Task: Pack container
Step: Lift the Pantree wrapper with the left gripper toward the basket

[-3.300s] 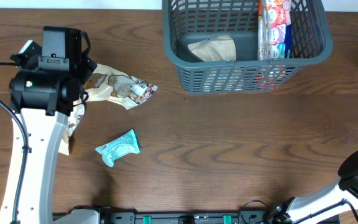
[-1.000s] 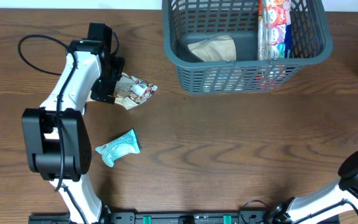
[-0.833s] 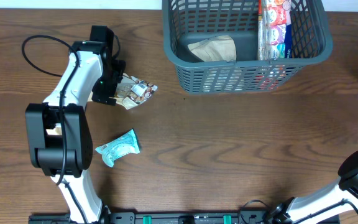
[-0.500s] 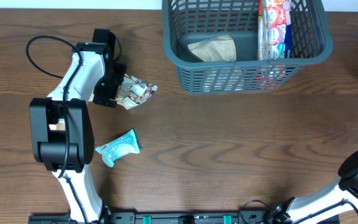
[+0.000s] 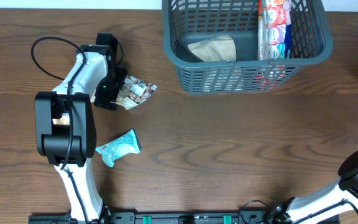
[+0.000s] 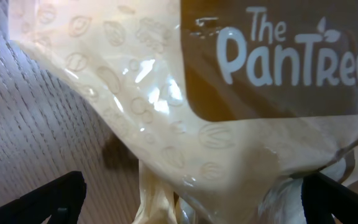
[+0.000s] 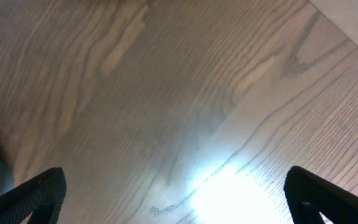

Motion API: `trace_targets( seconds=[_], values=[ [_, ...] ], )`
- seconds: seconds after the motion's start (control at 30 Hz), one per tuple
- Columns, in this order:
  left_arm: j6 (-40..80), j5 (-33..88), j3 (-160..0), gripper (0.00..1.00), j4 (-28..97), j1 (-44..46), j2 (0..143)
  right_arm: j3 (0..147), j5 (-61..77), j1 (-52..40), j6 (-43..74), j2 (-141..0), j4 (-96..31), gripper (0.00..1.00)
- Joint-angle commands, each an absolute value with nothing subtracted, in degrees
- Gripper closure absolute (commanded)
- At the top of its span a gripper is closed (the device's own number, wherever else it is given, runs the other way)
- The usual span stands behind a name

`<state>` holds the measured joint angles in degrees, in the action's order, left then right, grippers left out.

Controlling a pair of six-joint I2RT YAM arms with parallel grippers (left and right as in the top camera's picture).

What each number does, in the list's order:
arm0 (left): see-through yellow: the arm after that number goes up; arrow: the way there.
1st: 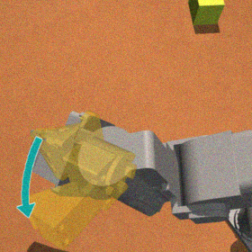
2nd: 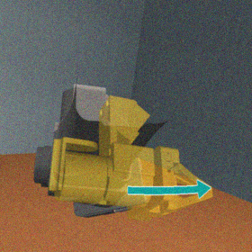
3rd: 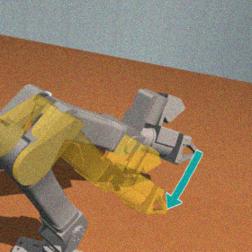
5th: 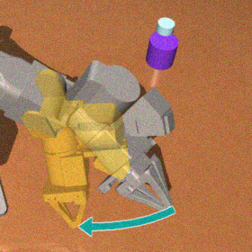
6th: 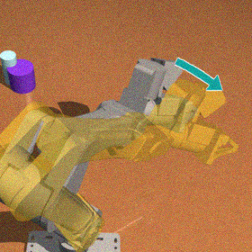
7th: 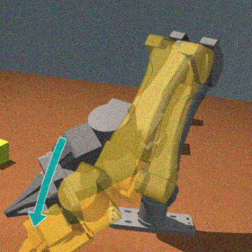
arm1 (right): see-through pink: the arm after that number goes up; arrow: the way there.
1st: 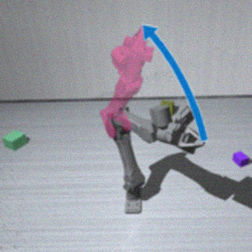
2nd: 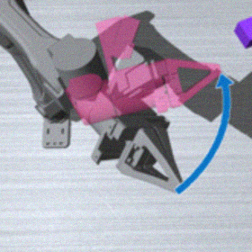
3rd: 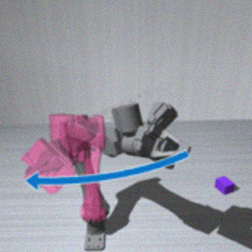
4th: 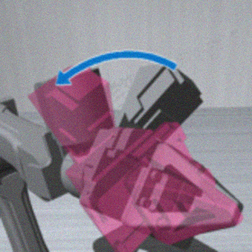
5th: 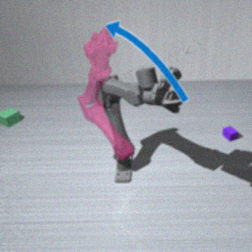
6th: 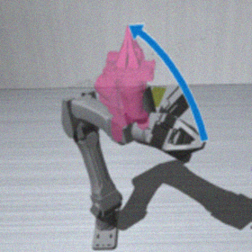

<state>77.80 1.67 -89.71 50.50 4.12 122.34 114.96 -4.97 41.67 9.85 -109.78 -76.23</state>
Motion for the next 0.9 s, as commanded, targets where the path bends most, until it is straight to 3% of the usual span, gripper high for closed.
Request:
trace_targets(
  seconds=[0.0, 0.43, 0.5, 0.53, 0.6, 0.67, 0.87],
  values=[
    [77.9, -1.0, -90.1, 0.01, 50.6, 3.8, 123.8, 114.6, -5.8, 42.1, 9.1, -109.8, -76.3, 0.01],
    [77.9, -1.1, -87.7, 0.0, 49.5, 3.8, 124.3, 114.6, -5.8, 42.1, 9.2, -109.8, -76.2, 0.01],
    [77.9, -1.1, -87.4, 0.25, 49.6, 3.8, 124.3, 114.6, -5.8, 42.1, 9.2, -109.8, -76.2, 0.01],
    [77.9, -1.1, -87.4, 0.47, 49.6, 3.8, 124.3, 114.6, -5.8, 42.1, 9.2, -109.8, -76.2, 0.01],
    [77.9, -1.1, -87.4, 0.73, 49.6, 3.8, 124.3, 114.6, -5.8, 42.1, 9.2, -109.8, -76.2, 0.01],
    [77.9, -1.1, -87.4, 0.93, 49.6, 3.8, 124.3, 114.6, -5.8, 42.1, 9.2, -109.8, -76.2, 0.01],
    [77.8, -1.0, -87.4, 0.94, 50.3, 3.8, 124.3, 114.6, -5.8, 42.1, 9.2, -109.8, -76.2, 0.01]
  ],
)
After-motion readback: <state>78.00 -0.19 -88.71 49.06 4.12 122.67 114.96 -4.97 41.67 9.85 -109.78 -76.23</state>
